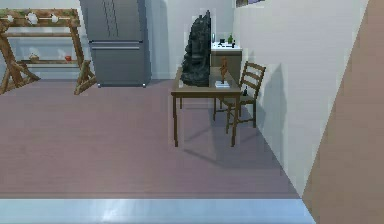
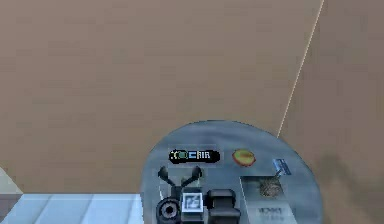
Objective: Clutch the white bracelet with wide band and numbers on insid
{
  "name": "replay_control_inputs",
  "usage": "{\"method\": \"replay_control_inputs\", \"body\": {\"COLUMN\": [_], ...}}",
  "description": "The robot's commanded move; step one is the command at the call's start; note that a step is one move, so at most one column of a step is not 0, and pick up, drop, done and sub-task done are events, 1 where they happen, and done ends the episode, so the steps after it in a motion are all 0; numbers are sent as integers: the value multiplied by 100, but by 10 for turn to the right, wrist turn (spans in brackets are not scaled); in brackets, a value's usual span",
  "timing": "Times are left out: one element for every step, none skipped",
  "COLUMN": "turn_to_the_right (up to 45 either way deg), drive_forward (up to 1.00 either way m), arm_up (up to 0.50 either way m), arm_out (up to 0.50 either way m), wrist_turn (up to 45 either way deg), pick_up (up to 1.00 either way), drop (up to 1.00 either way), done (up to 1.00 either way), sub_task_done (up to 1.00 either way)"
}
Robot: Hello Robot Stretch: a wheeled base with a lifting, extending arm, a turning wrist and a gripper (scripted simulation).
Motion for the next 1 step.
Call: {"method": "replay_control_inputs", "body": {"turn_to_the_right": [0], "drive_forward": [0], "arm_up": [0], "arm_out": [0], "wrist_turn": [0], "pick_up": [0], "drop": [0], "done": [100], "sub_task_done": [0]}}
